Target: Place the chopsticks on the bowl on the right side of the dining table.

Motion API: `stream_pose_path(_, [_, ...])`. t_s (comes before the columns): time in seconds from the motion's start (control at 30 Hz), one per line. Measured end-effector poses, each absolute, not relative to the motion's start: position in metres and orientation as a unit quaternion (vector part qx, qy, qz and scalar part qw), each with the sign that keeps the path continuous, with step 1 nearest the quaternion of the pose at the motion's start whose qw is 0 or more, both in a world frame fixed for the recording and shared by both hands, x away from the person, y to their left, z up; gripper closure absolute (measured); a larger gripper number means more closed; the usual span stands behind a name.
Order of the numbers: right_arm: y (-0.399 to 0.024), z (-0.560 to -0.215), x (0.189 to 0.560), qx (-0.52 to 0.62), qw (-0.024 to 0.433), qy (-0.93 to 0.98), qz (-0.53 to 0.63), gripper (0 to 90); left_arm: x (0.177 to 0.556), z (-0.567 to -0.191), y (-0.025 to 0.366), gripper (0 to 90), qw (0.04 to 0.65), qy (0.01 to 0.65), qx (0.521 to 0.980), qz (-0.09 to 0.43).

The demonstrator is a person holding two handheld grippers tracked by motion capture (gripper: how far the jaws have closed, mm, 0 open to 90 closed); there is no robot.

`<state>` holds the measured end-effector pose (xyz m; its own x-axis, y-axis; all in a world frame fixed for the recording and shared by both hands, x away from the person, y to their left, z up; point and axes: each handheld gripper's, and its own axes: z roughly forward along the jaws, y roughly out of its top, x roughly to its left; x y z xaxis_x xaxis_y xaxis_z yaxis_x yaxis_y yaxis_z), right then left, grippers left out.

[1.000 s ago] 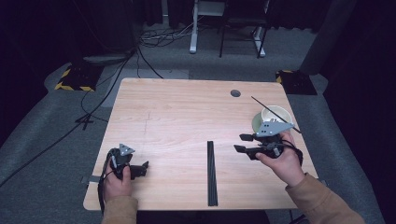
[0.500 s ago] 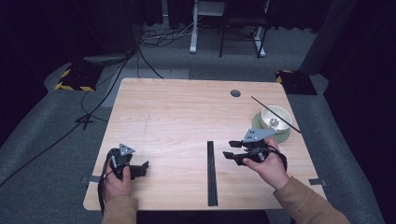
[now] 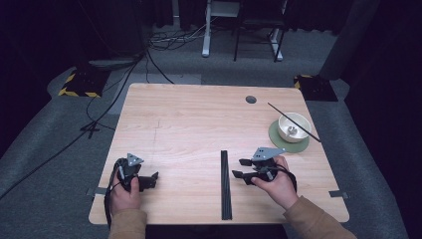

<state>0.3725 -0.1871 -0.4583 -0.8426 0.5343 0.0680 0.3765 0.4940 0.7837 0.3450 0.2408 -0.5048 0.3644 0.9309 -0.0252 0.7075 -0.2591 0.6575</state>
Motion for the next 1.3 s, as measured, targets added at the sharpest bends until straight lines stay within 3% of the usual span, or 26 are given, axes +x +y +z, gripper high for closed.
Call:
stream_pose_path(0.47, [-0.177, -0.485, 0.36, 0.264, 0.101, 0.863, 0.418, 40.5, 0.345, -0.505, 0.241, 0.0, 0.297, 0.531, 0.771, 0.188])
stream_pose_path(1.3, [-0.167, -0.498, 0.349, 0.254, 0.104, 0.873, 0.403, 37.8, 0.345, -0.505, 0.241, 0.0, 0.297, 0.532, 0.771, 0.188])
